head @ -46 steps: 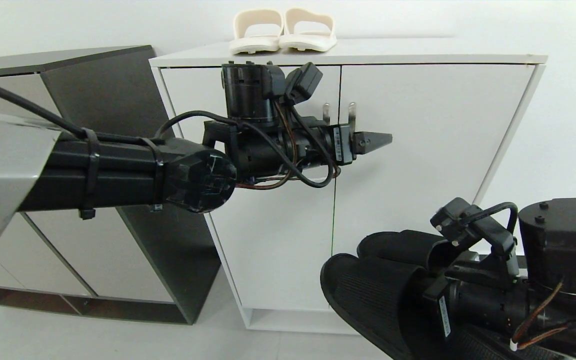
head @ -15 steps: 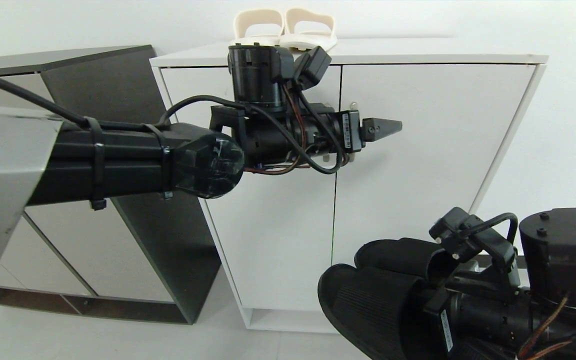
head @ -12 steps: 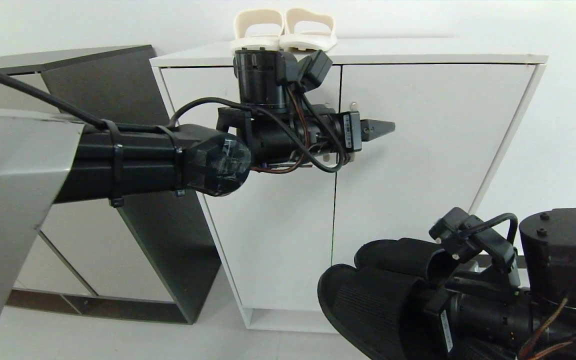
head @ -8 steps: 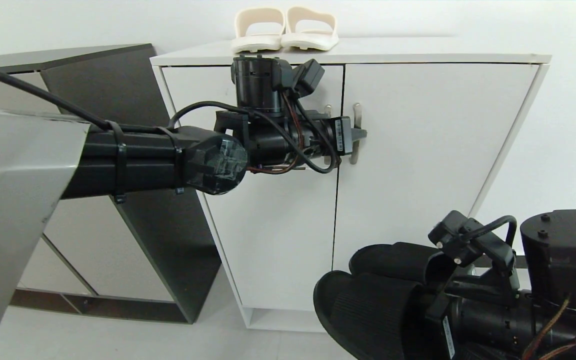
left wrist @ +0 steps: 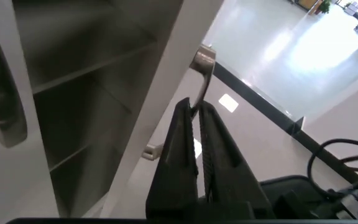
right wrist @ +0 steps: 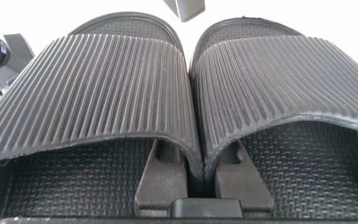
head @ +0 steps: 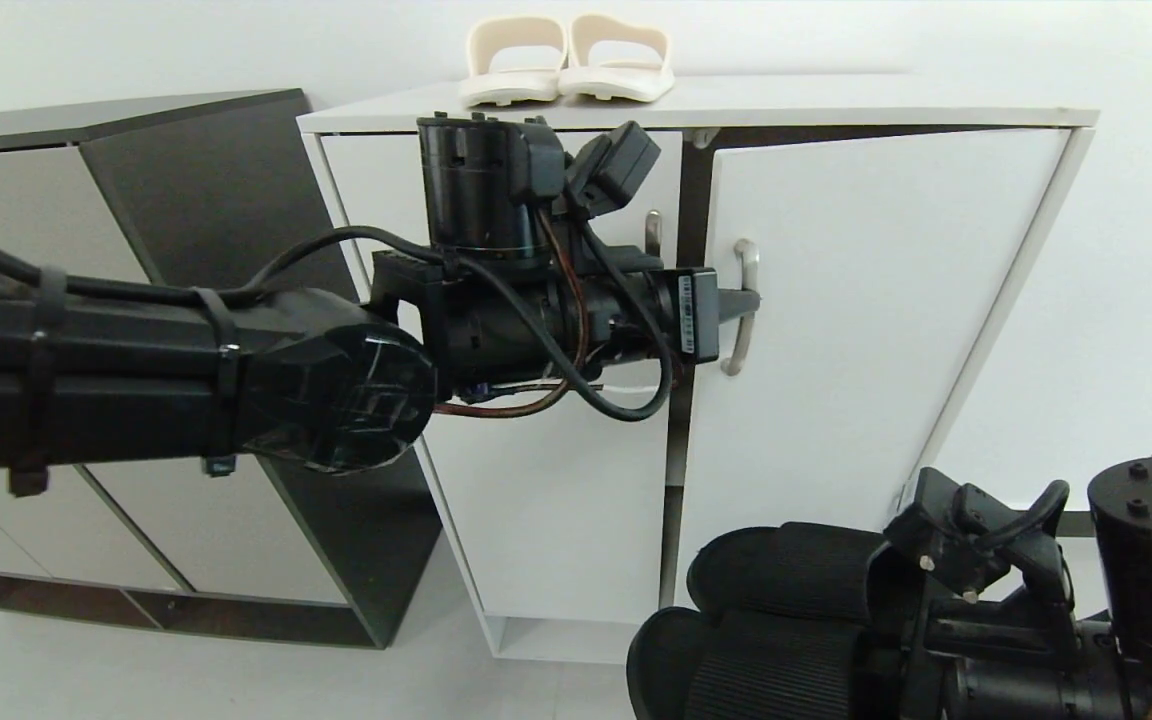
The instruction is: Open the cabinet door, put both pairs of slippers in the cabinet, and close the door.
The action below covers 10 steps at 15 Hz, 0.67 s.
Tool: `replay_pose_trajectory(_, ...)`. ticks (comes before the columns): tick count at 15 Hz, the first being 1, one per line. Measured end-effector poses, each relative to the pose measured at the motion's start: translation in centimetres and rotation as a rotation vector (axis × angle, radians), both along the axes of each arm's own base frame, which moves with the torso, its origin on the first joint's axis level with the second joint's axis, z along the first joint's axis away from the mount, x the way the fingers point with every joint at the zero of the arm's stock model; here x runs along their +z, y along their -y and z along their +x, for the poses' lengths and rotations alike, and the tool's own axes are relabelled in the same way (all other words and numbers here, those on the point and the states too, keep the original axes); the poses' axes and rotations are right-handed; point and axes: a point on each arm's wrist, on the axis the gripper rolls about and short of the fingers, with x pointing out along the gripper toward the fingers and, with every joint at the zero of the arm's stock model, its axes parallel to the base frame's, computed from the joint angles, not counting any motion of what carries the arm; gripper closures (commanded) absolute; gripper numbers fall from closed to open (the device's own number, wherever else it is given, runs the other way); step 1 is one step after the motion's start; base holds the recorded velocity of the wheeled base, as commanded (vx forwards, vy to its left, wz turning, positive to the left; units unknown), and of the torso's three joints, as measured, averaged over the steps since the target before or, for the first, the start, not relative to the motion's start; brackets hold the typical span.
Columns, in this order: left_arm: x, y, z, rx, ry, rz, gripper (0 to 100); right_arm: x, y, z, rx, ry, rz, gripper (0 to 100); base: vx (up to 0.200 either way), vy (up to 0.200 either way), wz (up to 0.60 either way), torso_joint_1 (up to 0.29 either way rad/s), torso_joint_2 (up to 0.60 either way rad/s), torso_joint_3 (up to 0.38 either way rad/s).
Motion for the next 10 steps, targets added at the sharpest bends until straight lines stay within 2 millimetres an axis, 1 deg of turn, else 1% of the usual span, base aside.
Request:
replay_pose_trajectory(3, 0.1, -1.0, -1.4, -0.001, -0.007, 0.007, 100, -0.1, 0.1, -0.1, 0.000, -0.001, -0.002, 100, 0.000, 0.000, 0.00, 0.000, 0.00, 0.000)
replay_pose_trajectory(5, 0.2, -2.4, -2.9, 0.002, -0.017, 0.012, 100, -0.1, 0.1, 0.0, -0.001, 0.000, -0.003, 100, 0.000, 0.000, 0.00, 0.000, 0.00, 0.000)
replay_pose_trajectory(6, 0.4, -3.2, -3.3, 0.011, -0.015, 0.009, 100, -0.1, 0.1, 0.0, -0.001, 0.000, -0.003, 100, 0.000, 0.000, 0.00, 0.000, 0.00, 0.000)
replay_pose_trajectory(8, 1.0, -4.7, -2.9, 0.052, -0.001, -0.004, 100, 0.0, 0.0, 0.0, -0.002, 0.003, -0.004, 100, 0.000, 0.000, 0.00, 0.000, 0.00, 0.000)
replay_pose_trajectory(10, 1.4, -5.4, -2.2, 0.081, 0.011, -0.013, 100, 0.0, 0.0, 0.0, -0.003, 0.003, -0.004, 100, 0.000, 0.000, 0.00, 0.000, 0.00, 0.000)
